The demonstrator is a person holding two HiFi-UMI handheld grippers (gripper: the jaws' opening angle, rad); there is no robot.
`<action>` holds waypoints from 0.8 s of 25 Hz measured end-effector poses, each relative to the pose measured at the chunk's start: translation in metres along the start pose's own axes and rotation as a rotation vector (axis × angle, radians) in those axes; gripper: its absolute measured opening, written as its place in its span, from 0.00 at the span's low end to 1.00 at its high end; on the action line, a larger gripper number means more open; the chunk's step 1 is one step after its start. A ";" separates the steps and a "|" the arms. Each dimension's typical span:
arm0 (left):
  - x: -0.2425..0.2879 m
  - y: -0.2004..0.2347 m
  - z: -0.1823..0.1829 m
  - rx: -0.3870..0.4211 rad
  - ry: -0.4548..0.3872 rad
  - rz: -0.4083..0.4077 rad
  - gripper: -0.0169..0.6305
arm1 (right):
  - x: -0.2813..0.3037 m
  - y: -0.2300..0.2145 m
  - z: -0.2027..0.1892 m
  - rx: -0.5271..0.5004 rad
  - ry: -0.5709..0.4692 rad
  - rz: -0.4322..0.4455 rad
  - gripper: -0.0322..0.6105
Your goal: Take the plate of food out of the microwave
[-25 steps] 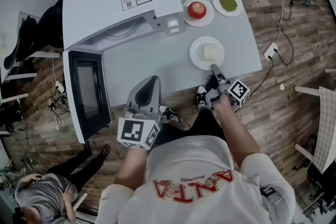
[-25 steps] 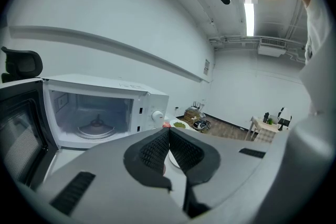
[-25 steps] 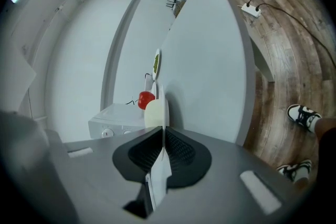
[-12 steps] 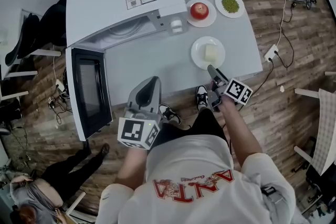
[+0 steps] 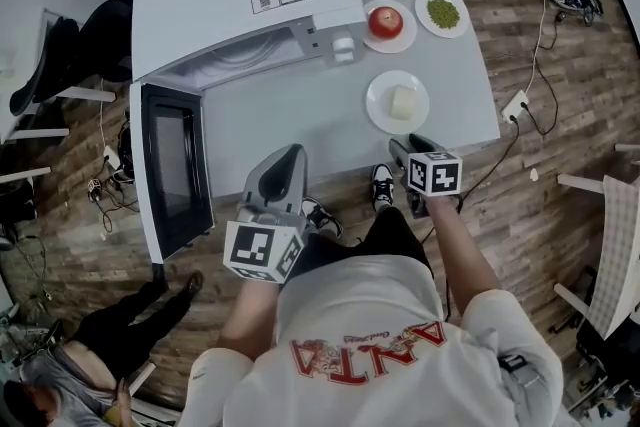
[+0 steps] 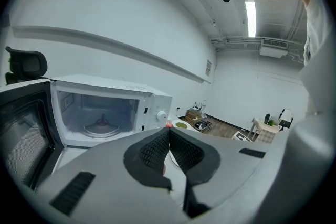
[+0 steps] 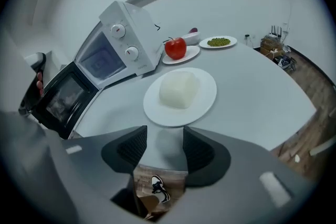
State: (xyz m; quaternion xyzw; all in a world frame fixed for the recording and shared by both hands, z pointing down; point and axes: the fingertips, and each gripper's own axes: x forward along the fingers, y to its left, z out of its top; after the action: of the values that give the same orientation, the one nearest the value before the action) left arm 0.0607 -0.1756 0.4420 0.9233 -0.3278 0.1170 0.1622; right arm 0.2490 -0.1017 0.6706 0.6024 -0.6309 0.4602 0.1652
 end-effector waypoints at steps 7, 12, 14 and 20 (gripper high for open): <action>-0.013 0.009 0.017 0.006 -0.042 0.025 0.04 | -0.037 0.021 0.037 0.008 -0.136 0.055 0.05; -0.028 0.015 0.035 0.000 -0.088 0.047 0.04 | -0.069 0.062 0.094 -0.141 -0.257 0.085 0.05; -0.035 0.019 0.042 -0.002 -0.109 0.060 0.04 | -0.085 0.082 0.119 -0.189 -0.321 0.100 0.05; -0.060 0.025 0.070 -0.002 -0.178 0.089 0.04 | -0.136 0.137 0.178 -0.282 -0.501 0.166 0.05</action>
State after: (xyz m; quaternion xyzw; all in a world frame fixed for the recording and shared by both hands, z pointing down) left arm 0.0065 -0.1863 0.3637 0.9144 -0.3818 0.0411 0.1281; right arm 0.2154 -0.1779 0.4217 0.6144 -0.7570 0.2170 0.0484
